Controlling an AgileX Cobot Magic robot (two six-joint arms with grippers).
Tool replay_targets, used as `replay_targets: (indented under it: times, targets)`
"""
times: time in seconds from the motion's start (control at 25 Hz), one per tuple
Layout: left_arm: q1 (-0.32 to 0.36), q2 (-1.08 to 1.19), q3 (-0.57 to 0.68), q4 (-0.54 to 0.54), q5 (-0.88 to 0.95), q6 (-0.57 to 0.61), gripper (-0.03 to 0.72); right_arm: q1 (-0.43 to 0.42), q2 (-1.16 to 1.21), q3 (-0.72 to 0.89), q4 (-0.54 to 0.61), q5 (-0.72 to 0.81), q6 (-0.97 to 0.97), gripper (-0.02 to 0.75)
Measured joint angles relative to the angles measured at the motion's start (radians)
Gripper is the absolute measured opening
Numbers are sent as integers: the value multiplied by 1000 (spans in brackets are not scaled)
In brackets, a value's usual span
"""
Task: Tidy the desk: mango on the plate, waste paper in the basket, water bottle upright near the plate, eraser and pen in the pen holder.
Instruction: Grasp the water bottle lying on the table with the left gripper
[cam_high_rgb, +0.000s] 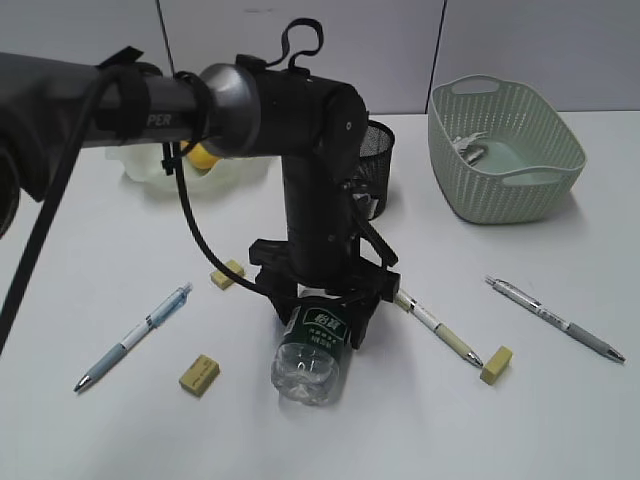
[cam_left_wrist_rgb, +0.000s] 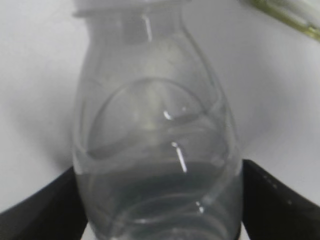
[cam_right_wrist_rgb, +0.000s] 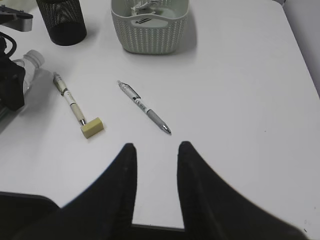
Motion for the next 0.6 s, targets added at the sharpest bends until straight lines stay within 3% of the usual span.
replay_targets:
  times: [0.2,0.36,0.6]
  targets:
    - [-2,18,0,-1,2,0,638,0,0,0,0,1,0,239]
    - [-2,18,-3,-3,6,1,485,0,0,0,0,0,0,239]
    - [-3,15,-7,-1,9,1,485,0,0,0,0,0,0,239]
